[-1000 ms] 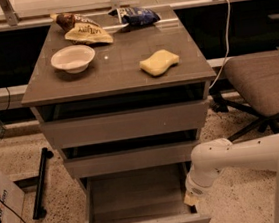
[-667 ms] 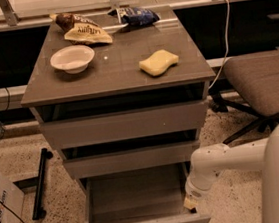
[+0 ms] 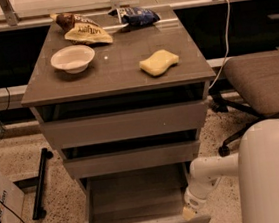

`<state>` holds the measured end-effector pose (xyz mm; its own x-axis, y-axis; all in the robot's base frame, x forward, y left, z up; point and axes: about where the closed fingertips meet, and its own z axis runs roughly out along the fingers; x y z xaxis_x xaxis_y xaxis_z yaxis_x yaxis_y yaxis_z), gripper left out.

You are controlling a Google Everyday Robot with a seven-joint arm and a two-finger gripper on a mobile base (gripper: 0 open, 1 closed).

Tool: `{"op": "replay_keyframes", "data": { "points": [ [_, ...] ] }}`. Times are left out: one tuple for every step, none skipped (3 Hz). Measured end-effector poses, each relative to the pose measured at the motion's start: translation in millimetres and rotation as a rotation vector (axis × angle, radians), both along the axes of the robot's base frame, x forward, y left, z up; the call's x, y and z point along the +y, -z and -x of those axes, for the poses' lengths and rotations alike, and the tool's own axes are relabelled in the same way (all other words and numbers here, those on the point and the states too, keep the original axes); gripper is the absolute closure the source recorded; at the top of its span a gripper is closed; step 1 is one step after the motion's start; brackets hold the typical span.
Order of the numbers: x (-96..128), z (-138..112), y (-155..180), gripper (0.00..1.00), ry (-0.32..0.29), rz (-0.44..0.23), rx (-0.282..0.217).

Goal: Close bottom drawer

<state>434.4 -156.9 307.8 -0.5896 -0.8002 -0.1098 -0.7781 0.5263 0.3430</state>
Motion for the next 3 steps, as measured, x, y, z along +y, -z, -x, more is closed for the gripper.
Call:
{"op": "replay_keyframes", "data": {
  "points": [
    [1.6, 8.7, 27.1, 1.00, 0.032, -0.009, 0.055],
    [3.4, 16.9, 55.0, 1.00, 0.067, -0.018, 0.111],
    [4.6, 26.7, 82.4, 1.00, 0.103, -0.032, 0.173]
  ]
}}
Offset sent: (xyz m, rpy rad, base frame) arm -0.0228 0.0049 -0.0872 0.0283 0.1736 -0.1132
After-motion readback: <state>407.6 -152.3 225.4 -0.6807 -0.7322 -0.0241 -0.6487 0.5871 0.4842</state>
